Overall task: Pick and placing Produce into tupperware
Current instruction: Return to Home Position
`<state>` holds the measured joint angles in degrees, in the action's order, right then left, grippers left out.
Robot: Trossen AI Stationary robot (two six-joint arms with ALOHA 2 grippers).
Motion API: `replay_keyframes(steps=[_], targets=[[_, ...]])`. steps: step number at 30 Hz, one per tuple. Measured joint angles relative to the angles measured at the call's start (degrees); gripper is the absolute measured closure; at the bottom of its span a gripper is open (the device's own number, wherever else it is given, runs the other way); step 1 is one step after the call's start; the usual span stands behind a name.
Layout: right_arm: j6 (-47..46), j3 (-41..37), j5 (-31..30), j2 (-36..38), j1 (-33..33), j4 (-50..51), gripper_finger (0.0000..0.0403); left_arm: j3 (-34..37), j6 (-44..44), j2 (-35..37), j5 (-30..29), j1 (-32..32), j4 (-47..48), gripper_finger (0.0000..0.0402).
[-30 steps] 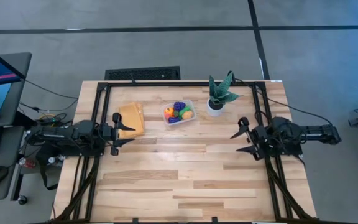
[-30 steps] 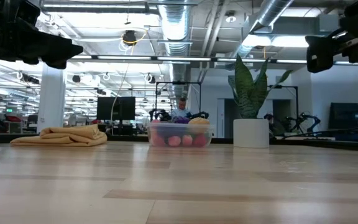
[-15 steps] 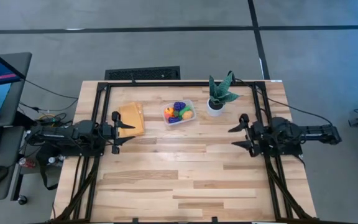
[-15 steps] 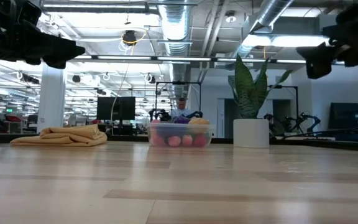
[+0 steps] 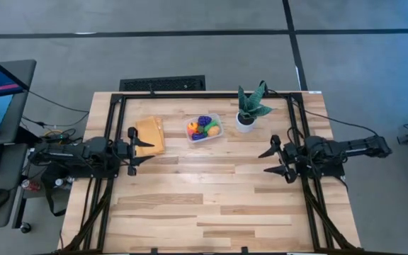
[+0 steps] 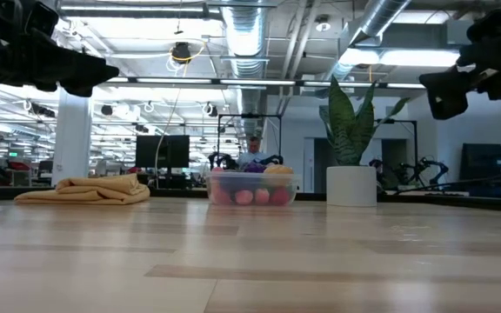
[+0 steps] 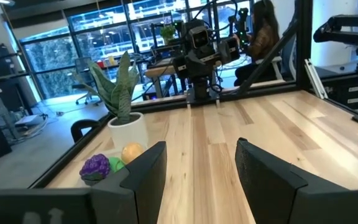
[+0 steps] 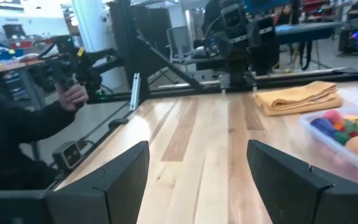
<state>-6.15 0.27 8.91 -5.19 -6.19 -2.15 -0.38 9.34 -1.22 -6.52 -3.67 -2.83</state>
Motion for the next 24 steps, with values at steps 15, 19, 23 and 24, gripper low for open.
replay_keyframes(steps=[15, 19, 23, 24], targets=[[2.59, 1.87, -0.28, 1.23, 0.51, 3.75, 0.0138, 0.00, -1.45, -0.78, -0.02, 0.00, 0.00, 0.0219], [1.61, 1.99, -0.58, 4.35, 1.83, 5.57, 0.0138, 0.02, -1.57, -0.78, -0.02, 0.00, 0.00, 0.0219], [1.61, 2.01, -0.32, 5.01, 2.03, 5.62, 0.0138, 0.00, -2.01, -0.78, 0.00, -0.02, 0.00, 0.0219], [1.61, 2.02, -0.26, 4.90, 1.80, 5.62, 0.0138, 0.02, -2.09, -0.78, 0.00, -0.02, 0.00, 0.0219]])
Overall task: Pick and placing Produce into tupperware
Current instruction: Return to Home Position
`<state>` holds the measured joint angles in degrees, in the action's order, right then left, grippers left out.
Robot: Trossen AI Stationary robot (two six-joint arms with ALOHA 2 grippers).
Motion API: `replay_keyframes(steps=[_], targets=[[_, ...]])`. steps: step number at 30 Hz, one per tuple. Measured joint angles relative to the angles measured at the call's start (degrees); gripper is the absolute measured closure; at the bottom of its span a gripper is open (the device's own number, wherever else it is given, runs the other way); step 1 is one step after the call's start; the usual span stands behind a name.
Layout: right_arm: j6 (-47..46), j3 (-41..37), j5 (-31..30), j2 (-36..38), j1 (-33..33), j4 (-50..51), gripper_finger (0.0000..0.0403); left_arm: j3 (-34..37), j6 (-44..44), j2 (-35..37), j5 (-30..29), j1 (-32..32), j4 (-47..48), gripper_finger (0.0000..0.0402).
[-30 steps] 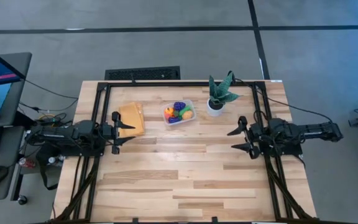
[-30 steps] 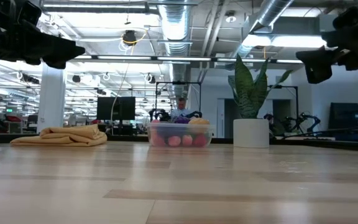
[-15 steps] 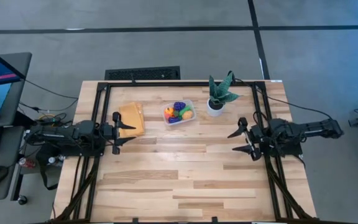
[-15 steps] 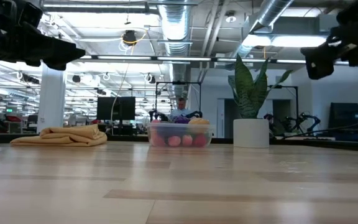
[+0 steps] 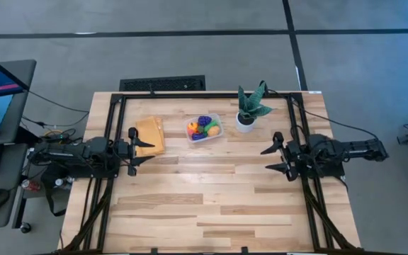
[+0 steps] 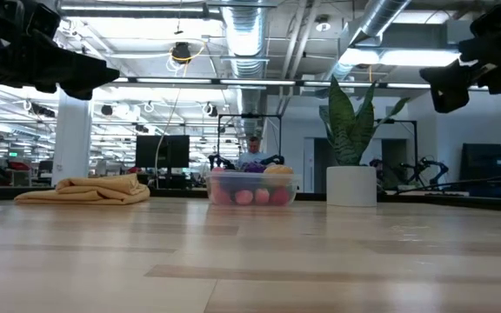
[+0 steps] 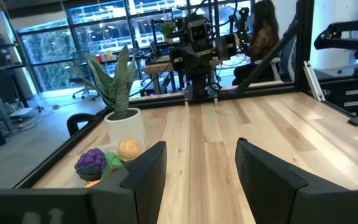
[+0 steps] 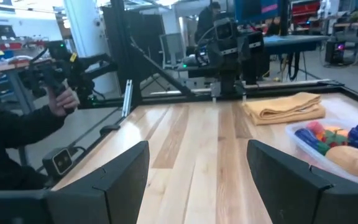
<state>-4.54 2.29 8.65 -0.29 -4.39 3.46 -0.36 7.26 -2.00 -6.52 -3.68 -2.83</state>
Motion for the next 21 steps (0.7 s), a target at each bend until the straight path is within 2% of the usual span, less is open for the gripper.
replay_keyframes(steps=[5, 11, 21], targets=[[0.00, 0.01, -0.10, -0.79, -1.36, 0.09, 0.0138, 0.00, -0.36, 0.00, 0.00, 0.02, 0.00, 0.0219], [-2.23, -0.16, -6.26, -0.89, -1.96, 0.37, 0.0138, -0.02, 0.10, 0.00, -1.46, 0.00, -0.22, 0.0219], [-4.20, -0.20, -6.36, -1.58, -1.85, 0.25, 0.0138, 0.00, -0.35, 0.00, -1.53, 0.00, -0.24, 0.0219]])
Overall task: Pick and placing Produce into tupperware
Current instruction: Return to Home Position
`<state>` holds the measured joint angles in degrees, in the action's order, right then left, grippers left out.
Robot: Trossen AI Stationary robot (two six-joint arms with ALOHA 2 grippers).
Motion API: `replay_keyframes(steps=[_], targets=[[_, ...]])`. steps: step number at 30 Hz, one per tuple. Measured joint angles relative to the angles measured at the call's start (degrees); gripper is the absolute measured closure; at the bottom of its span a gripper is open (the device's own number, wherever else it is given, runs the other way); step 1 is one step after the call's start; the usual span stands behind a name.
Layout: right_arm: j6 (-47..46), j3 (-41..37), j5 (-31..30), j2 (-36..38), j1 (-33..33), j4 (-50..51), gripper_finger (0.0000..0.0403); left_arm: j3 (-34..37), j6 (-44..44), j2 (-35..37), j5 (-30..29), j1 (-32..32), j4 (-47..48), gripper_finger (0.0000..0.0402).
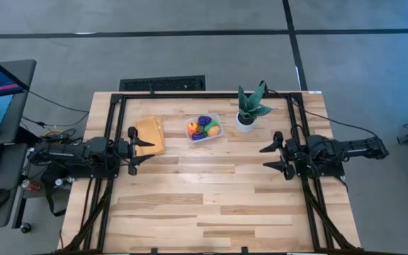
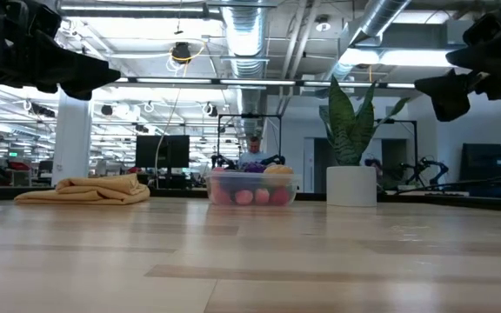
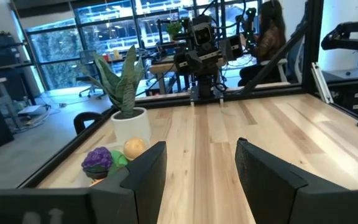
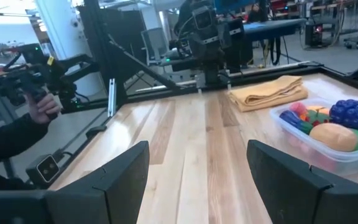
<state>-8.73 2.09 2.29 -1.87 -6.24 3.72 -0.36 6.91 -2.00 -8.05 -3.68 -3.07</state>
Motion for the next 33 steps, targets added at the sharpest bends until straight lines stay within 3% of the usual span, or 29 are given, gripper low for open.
replay_keyframes(steps=[15, 24, 33], targets=[[-3.35, -0.02, -2.57, -0.43, 2.29, 0.13, 0.0138, -0.01, -0.90, 0.00, 0.24, 0.00, 0.03, 0.0219], [-4.29, -0.02, -2.35, -5.18, -0.86, 0.19, 0.0138, -0.01, -0.24, 0.00, 0.22, 0.00, 0.05, 0.0219], [-3.43, -0.02, -2.35, -5.14, -0.70, 0.19, 0.0138, -0.02, -0.08, 0.01, 0.20, 0.00, 0.05, 0.0219]])
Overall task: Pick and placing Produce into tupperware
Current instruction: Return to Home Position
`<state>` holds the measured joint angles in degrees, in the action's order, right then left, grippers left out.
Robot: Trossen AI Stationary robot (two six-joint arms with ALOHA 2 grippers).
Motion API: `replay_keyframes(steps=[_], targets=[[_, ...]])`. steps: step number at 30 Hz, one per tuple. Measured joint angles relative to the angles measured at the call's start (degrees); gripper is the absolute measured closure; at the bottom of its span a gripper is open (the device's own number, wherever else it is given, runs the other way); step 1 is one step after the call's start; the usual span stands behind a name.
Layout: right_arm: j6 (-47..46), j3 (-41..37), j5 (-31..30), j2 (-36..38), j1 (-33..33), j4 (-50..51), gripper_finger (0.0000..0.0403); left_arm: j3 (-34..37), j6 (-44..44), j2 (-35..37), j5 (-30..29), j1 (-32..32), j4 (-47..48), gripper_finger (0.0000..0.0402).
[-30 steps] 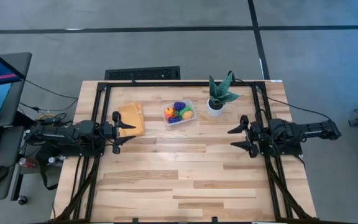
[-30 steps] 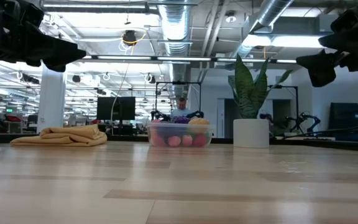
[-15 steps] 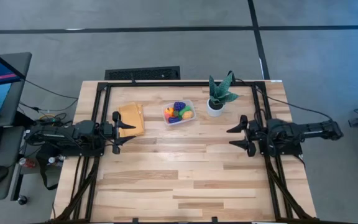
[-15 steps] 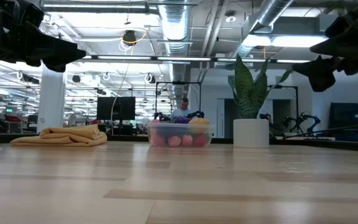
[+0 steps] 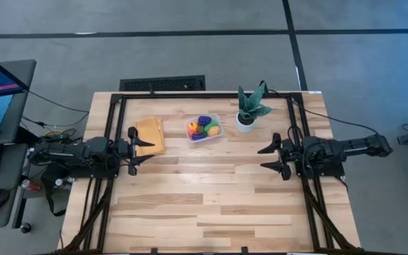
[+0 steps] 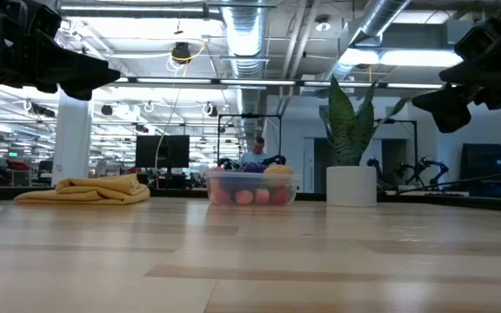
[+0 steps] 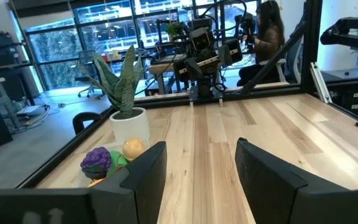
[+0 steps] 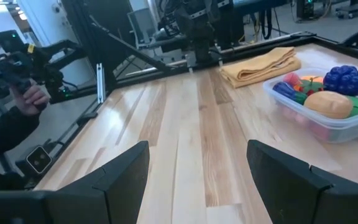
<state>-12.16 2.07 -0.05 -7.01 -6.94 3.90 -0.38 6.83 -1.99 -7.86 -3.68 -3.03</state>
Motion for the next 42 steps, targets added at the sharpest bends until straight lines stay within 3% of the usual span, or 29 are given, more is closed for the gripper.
replay_keyframes(steps=[21, 27, 32, 42], targets=[[0.15, 0.00, 0.00, 0.00, 0.05, 0.00, 0.0138, 0.00, 0.28, 0.01, -0.07, 0.00, -0.02, 0.0219], [0.17, 0.00, -2.32, 0.00, 3.41, -0.31, 0.0138, 0.00, 0.33, -0.01, -0.13, 0.01, -0.02, 0.0219], [0.79, 0.00, 0.00, -0.02, 5.71, -0.03, 0.0138, 0.02, 0.35, -0.01, -0.13, 0.00, -0.02, 0.0219], [4.39, 0.00, 0.20, -0.09, 3.94, 0.00, 0.0138, 0.02, 0.63, -0.01, -0.13, 0.02, -0.02, 0.0219]])
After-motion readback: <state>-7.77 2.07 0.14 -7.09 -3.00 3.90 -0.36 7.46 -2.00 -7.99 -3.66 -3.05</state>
